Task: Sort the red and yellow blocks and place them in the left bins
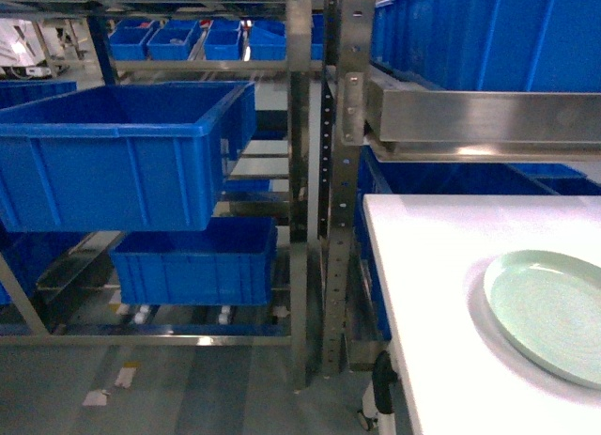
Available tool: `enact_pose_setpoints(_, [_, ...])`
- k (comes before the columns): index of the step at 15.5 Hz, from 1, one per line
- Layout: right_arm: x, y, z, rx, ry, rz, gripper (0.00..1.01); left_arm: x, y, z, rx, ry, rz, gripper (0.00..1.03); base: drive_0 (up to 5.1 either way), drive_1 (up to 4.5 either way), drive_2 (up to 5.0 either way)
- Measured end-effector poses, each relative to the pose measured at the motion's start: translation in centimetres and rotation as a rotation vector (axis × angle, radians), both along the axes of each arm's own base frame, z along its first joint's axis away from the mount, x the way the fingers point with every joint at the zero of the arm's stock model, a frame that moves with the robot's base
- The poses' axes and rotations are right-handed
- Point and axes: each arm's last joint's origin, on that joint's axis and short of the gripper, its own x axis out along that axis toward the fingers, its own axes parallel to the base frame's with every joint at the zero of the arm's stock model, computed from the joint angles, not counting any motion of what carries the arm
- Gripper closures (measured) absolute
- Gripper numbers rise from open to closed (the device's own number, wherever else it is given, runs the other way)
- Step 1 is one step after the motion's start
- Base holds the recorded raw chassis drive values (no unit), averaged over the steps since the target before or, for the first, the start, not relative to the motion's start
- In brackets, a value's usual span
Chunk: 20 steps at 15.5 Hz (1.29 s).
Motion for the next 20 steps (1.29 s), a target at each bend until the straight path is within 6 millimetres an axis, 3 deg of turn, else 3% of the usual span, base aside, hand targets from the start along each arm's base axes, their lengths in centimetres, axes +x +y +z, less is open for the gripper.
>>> enact_pose_setpoints(20, [0.0, 0.01, 0.03, 0.0, -0.003, 0.001, 0.74, 0.0, -0.02, -0.01, 0.0, 0.001, -0.001, 0.76, -5.0, 2.49, 2.5])
